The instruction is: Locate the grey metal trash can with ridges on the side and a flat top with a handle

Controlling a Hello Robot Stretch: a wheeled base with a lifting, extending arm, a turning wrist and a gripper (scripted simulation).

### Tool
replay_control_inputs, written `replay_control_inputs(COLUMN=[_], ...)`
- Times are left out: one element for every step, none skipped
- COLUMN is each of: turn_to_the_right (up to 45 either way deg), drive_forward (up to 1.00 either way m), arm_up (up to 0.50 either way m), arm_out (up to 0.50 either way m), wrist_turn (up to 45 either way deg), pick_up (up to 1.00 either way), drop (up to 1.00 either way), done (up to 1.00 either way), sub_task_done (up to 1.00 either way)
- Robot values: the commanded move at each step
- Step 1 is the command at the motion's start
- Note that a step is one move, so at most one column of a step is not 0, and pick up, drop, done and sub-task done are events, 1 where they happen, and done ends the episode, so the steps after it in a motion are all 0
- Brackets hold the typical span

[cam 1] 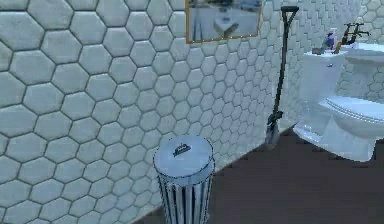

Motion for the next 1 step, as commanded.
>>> replay_control_inputs(turn_to_the_right=[0.0], drive_forward=[0.0], arm_up=[0.0], arm_out=[0.0], wrist_turn=[0.0], pick_up=[0.0], drop=[0.0], done=[1.0], sub_task_done=[0.0])
